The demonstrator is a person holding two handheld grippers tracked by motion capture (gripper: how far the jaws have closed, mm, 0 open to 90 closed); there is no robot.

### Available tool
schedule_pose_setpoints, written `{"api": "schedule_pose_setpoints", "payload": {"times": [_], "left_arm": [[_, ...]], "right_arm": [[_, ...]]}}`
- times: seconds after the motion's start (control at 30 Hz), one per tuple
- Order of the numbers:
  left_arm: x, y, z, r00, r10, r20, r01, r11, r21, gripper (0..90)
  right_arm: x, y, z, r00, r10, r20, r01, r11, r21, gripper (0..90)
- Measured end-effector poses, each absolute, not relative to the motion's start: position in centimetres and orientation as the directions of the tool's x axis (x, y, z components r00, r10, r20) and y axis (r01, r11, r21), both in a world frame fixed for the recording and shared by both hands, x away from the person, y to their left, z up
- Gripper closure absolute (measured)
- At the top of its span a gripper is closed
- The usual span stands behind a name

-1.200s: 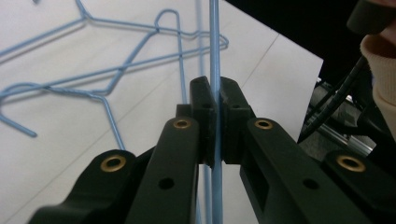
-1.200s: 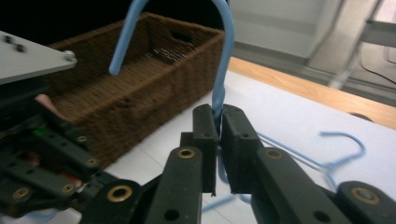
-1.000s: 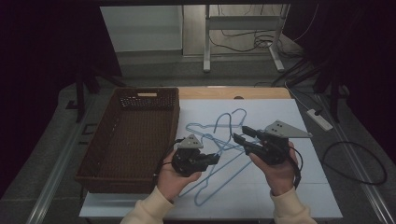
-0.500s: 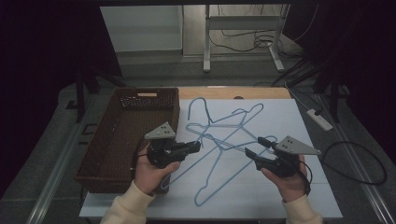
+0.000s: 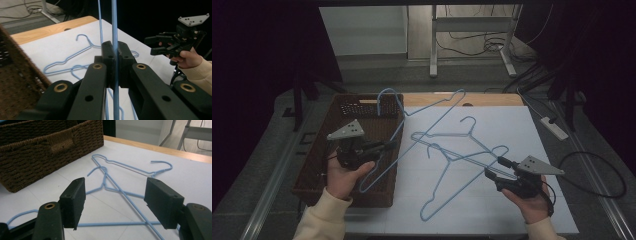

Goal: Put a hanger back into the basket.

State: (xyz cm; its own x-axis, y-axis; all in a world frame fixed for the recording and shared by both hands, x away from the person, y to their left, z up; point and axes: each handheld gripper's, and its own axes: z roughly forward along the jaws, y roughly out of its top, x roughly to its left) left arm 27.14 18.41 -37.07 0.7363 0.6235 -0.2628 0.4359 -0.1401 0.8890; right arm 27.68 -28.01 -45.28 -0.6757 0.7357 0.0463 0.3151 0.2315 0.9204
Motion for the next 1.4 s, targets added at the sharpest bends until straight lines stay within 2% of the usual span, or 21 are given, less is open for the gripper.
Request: {"api": "schedule_pose_setpoints", "payload": {"times": [0.53, 0.9, 1.4], "left_arm": [[27.3, 24.0, -36.8, 0.69, 0.691, -0.216, 0.418, -0.136, 0.898, 86.2], [28.1, 28.7, -37.8, 0.629, 0.754, -0.189, 0.447, -0.152, 0.881, 86.2], [29.4, 31.1, -40.9, 0.583, 0.79, -0.191, 0.517, -0.179, 0.837, 86.2]], "right_arm": [[27.9, -28.7, -46.3, -0.667, 0.742, 0.064, 0.357, 0.244, 0.902, 32.8], [28.1, -28.6, -46.5, -0.663, 0.747, 0.057, 0.366, 0.257, 0.894, 32.9], [28.2, -28.4, -46.9, -0.652, 0.756, 0.047, 0.384, 0.276, 0.881, 33.2]]}}
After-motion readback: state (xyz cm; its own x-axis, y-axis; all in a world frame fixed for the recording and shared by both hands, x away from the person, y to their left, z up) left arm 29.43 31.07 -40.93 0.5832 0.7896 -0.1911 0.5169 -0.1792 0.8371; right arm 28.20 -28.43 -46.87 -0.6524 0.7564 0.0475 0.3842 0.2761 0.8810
